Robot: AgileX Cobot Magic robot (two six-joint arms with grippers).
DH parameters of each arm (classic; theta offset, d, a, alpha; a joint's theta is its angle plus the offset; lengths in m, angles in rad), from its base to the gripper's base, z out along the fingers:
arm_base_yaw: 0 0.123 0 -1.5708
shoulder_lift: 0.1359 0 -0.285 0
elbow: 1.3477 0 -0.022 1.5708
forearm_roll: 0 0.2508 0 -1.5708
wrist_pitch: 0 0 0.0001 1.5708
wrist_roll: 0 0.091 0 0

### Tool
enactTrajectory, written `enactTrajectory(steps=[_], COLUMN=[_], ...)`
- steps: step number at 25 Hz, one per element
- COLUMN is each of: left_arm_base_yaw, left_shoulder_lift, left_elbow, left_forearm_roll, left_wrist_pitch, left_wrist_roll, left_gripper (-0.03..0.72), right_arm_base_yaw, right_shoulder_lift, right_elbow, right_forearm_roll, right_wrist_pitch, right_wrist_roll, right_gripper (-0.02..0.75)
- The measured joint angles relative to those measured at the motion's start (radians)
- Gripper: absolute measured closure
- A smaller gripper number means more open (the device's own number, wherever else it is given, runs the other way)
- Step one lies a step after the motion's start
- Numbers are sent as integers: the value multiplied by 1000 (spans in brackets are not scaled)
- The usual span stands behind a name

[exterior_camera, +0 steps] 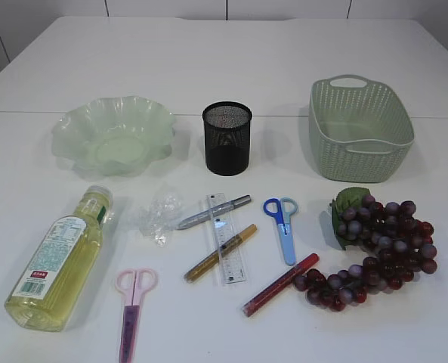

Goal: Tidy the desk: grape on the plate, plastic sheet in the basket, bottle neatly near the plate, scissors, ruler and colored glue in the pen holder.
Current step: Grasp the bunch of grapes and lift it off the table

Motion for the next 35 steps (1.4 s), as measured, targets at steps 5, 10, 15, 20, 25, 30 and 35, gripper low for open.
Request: enactTrajectory(steps=[5, 10, 15, 20, 25, 30, 35], left_arm_base_yaw=[0, 0, 0, 0, 0, 0, 0], left_shoulder_lift=[0, 0, 0, 0, 0, 0, 0], left_elbow=[0, 0, 0, 0, 0, 0, 0], left_forearm_roll=[0, 0, 0, 0, 0, 0, 0], left_wrist_pitch=[0, 0, 0, 0, 0, 0, 0], left_wrist_roll=[0, 0, 0, 0, 0, 0, 0], left_gripper=[253, 253, 253, 253, 253, 253, 253], right_arm_base_yaw=[0, 0, 0, 0, 0, 0, 0], right_shoulder_lift=[0, 36, 208, 405, 553, 609, 667], right_elbow=[0, -17, -62, -131, -161, -161, -170], right_forearm_roll=[4, 41, 108, 121, 134, 146, 146], right_wrist_pitch=[0, 35, 46, 50, 50, 54, 50], right_wrist_roll=[0, 0, 0, 49, 65, 78, 185], right_gripper=[162, 162, 162, 162, 162, 162, 162])
